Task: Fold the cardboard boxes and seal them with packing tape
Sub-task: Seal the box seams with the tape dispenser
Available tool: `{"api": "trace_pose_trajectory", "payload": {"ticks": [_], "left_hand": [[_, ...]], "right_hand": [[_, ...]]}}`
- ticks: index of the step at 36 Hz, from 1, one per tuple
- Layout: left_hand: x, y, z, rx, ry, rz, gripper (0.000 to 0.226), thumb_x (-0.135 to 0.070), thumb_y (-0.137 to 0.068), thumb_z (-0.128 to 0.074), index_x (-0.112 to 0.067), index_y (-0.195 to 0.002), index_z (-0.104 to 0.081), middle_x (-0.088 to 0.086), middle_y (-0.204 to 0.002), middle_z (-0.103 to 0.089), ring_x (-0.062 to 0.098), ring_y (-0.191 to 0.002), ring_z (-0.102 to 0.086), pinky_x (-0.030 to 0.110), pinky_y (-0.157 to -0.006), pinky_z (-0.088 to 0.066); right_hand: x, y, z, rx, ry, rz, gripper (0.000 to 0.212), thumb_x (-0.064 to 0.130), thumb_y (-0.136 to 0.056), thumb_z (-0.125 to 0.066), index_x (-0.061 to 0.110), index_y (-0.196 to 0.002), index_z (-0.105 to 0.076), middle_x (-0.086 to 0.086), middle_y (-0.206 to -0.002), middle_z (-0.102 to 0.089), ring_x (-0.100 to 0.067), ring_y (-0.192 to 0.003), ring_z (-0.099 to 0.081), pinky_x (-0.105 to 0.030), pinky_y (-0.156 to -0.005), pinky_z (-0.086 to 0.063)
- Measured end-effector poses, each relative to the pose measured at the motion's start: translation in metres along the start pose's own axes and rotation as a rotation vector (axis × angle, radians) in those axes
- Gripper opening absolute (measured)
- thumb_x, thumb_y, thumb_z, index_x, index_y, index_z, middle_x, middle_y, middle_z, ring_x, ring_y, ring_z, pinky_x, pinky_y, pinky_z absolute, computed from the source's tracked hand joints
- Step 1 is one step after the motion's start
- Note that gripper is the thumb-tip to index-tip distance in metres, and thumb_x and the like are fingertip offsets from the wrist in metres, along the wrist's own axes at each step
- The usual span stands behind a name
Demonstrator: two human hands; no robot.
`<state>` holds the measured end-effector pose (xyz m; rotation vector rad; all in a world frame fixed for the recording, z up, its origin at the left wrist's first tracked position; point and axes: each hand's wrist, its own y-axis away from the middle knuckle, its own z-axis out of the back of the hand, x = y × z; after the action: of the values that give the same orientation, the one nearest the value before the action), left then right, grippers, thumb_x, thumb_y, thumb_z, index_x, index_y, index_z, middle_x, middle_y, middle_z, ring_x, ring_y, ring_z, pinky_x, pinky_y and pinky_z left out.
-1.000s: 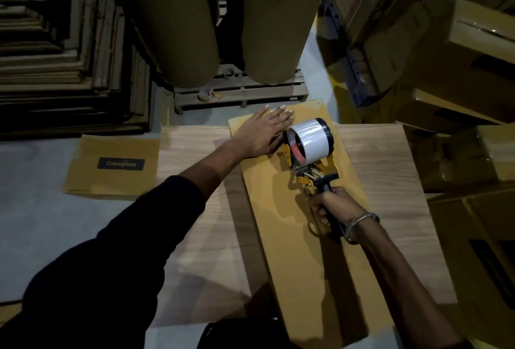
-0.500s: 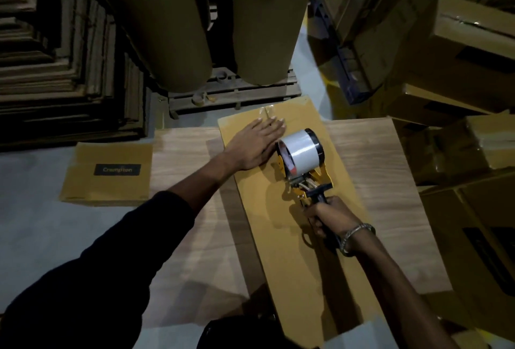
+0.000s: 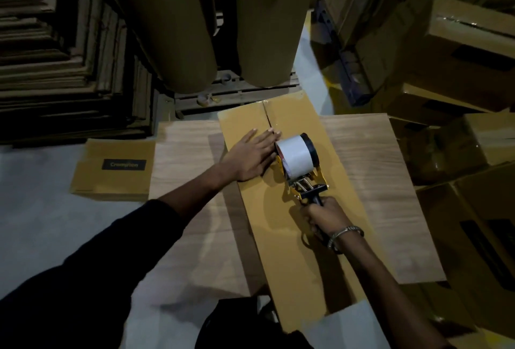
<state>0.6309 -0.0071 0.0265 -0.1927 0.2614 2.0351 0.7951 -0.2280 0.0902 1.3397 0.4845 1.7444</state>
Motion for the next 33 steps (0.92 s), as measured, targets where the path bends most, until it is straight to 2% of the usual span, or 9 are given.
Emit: {"api": "trace_pose_trajectory", "payload": {"ticks": [2,5,8,13,16,19,25,29,33], "left_hand": [[-0.003,0.000,0.003,-0.008,-0.014,0.013,0.068,-0.055,-0.110,-0.006,-0.021,-0.168,-0.016,0.000,-0.174,-0.011,0.017,-0.162,-0.005,0.045,-0.130,-0.002],[-0.006,0.001,0.005,0.003,-0.022,0.029,0.076,-0.061,-0.105,0.004,-0.022,-0.168,-0.013,0.000,-0.175,-0.009,0.017,-0.162,-0.004,0.046,-0.131,-0.003],[-0.008,0.001,0.004,0.012,-0.070,0.042,0.075,-0.060,-0.104,0.007,-0.023,-0.168,-0.004,0.000,-0.175,-0.002,0.015,-0.162,0.001,0.046,-0.131,-0.003],[-0.018,0.004,0.006,0.011,-0.061,0.086,0.071,-0.064,-0.107,-0.002,-0.028,-0.168,-0.001,0.001,-0.175,0.003,0.016,-0.161,0.007,0.047,-0.130,0.003],[-0.041,0.014,-0.003,0.034,-0.094,0.074,0.067,-0.060,-0.109,-0.005,-0.029,-0.168,-0.003,0.003,-0.175,0.006,0.022,-0.162,0.007,0.052,-0.130,0.004],[-0.069,0.028,-0.017,0.030,-0.041,0.041,0.062,-0.053,-0.111,-0.012,-0.026,-0.167,-0.014,0.003,-0.175,-0.003,0.021,-0.162,0.003,0.051,-0.129,0.005],[-0.087,0.039,-0.025,-0.063,-0.078,0.102,0.059,-0.044,-0.111,-0.022,-0.017,-0.163,-0.032,0.006,-0.172,-0.025,0.024,-0.161,-0.016,0.051,-0.129,-0.008],[-0.085,0.039,-0.028,-0.093,-0.053,0.094,0.065,-0.047,-0.108,-0.012,-0.017,-0.162,-0.034,0.006,-0.171,-0.027,0.024,-0.160,-0.020,0.050,-0.128,-0.010],[-0.085,0.040,-0.032,-0.121,-0.069,0.097,0.060,-0.046,-0.110,-0.013,-0.024,-0.165,-0.026,0.001,-0.174,-0.019,0.020,-0.160,-0.017,0.050,-0.129,-0.011]], "right_hand": [[0.001,0.002,-0.001,-0.020,0.014,0.031,0.012,0.013,-0.078,-0.066,0.015,-0.067,-0.064,0.001,-0.052,-0.056,-0.019,-0.044,-0.049,-0.028,-0.048,-0.039],[-0.007,0.006,0.004,-0.007,0.031,0.045,0.006,0.017,-0.074,-0.065,0.012,-0.071,-0.066,-0.003,-0.057,-0.059,-0.022,-0.049,-0.052,-0.034,-0.054,-0.040],[-0.029,0.016,0.012,0.000,0.086,0.030,0.010,0.022,-0.069,-0.066,0.011,-0.070,-0.066,-0.006,-0.057,-0.060,-0.024,-0.050,-0.053,-0.037,-0.056,-0.041],[-0.058,0.034,0.016,0.000,0.066,-0.010,0.006,0.017,-0.075,-0.067,0.011,-0.076,-0.066,-0.008,-0.059,-0.057,-0.023,-0.050,-0.050,-0.035,-0.053,-0.038],[-0.060,0.037,0.017,0.000,0.064,0.002,0.004,0.014,-0.080,-0.066,0.010,-0.078,-0.067,-0.008,-0.062,-0.058,-0.022,-0.050,-0.049,-0.034,-0.053,-0.038],[-0.057,0.037,0.020,0.025,0.049,0.000,0.006,0.012,-0.084,-0.065,0.007,-0.080,-0.066,-0.009,-0.061,-0.057,-0.021,-0.047,-0.048,-0.032,-0.051,-0.037],[-0.051,0.044,0.021,0.030,0.017,0.002,0.019,0.007,-0.093,-0.055,0.006,-0.075,-0.060,-0.005,-0.052,-0.050,-0.020,-0.041,-0.042,-0.024,-0.042,-0.033],[-0.053,0.056,0.027,0.043,0.069,-0.007,0.018,0.006,-0.092,-0.054,0.006,-0.075,-0.060,-0.006,-0.055,-0.051,-0.018,-0.041,-0.044,-0.022,-0.041,-0.033],[-0.073,0.068,0.031,0.041,0.095,-0.033,0.015,0.008,-0.093,-0.058,0.007,-0.079,-0.062,-0.006,-0.057,-0.051,-0.018,-0.045,-0.045,-0.025,-0.047,-0.035]]}}
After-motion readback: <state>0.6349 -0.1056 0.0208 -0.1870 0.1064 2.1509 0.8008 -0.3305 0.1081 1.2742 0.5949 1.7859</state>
